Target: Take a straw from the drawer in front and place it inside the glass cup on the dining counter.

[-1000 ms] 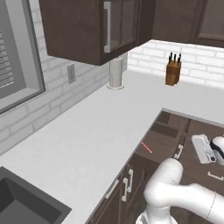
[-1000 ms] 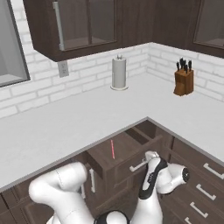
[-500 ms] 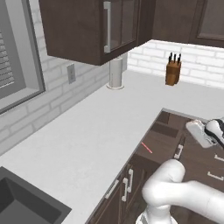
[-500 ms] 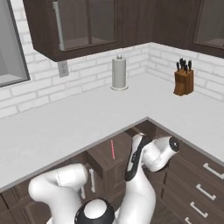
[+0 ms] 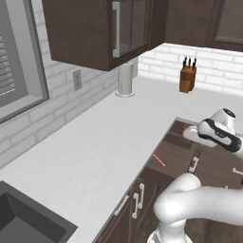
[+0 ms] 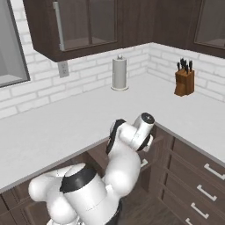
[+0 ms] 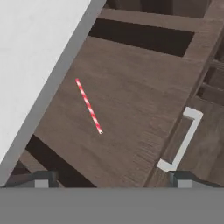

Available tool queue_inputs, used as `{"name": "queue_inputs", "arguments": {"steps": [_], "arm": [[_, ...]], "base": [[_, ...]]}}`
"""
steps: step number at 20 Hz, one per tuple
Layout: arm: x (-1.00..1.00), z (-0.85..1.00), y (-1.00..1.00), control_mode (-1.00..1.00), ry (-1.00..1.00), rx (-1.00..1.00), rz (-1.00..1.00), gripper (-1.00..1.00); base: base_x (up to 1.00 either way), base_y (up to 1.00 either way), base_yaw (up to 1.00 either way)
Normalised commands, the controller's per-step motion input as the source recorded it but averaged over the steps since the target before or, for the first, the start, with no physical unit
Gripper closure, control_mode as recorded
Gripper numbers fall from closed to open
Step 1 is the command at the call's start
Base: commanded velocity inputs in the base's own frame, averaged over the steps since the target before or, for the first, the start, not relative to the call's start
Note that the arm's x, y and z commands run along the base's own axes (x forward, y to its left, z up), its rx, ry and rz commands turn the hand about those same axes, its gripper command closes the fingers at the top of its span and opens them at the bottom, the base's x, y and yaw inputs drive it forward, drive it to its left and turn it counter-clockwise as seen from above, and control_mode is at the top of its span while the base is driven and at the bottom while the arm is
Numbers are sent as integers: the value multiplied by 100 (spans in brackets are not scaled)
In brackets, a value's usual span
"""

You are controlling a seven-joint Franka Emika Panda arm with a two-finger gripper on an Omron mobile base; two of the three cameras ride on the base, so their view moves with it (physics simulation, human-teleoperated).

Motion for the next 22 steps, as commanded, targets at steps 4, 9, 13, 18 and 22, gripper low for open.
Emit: {"name": "queue_inputs", "arguments": {"steps": [4,9,13,18,22], "arm": [[60,-28,16,-100,19,-26,27,-100],[55,-38,5,-100,14,-20,19,-100],[31,-57,0,-100,9,-14,19,-100],[24,-55,0,-100,2,-12,20,-100],[11,-49,-5,-100,0,-5,23,-100]], "base": [[0,0,0],[0,0,0],[0,0,0],[0,0,0],[0,0,0]]}}
